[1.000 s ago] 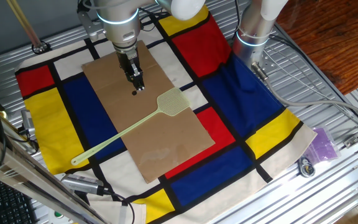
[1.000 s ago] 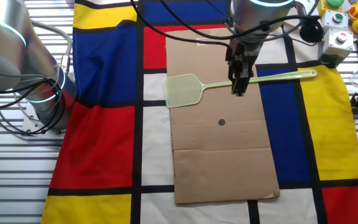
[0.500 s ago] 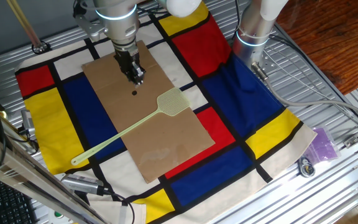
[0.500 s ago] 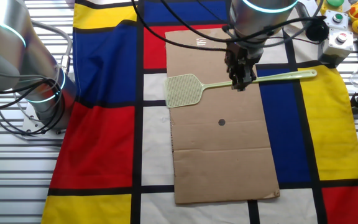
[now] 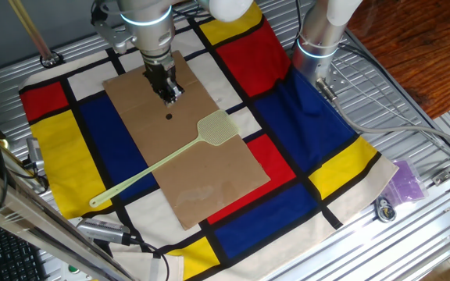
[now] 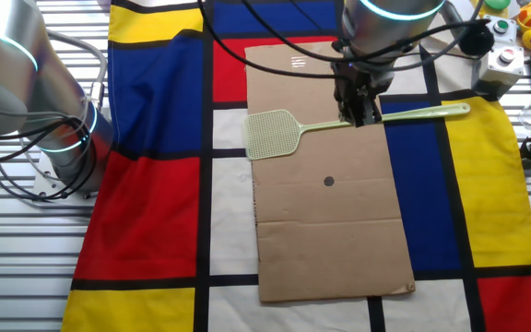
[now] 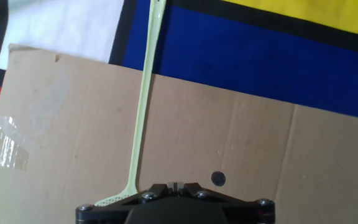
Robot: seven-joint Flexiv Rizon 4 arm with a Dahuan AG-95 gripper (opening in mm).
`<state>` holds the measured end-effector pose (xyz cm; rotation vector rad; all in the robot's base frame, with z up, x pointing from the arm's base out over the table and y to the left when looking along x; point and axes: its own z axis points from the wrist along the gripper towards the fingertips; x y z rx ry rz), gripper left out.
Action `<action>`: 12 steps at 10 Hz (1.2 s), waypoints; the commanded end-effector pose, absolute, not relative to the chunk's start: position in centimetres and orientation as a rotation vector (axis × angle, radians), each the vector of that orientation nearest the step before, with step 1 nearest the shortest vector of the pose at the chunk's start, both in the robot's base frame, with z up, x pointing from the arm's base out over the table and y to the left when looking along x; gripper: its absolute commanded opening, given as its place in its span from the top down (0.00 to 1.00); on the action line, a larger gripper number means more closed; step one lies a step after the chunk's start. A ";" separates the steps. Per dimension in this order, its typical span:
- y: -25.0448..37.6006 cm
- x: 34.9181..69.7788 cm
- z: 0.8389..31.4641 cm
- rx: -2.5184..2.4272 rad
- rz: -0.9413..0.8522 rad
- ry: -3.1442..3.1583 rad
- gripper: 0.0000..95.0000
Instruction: Swat with a flyswatter
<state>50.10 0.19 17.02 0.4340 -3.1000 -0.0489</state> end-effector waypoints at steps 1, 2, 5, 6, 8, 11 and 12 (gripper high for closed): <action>0.6 50.3 16.7 0.427 -0.040 -3.100 1.00; 0.9 50.5 16.4 0.431 -0.044 -3.098 1.00; 2.4 52.9 14.4 0.435 -0.044 -3.109 1.00; 2.7 54.2 13.8 0.428 -0.045 -3.108 1.00; 3.5 56.9 13.0 0.401 -0.040 -3.107 1.00; 3.9 60.2 12.6 0.367 -0.035 -3.111 1.00; 3.6 61.4 12.4 0.363 -0.035 -3.111 1.00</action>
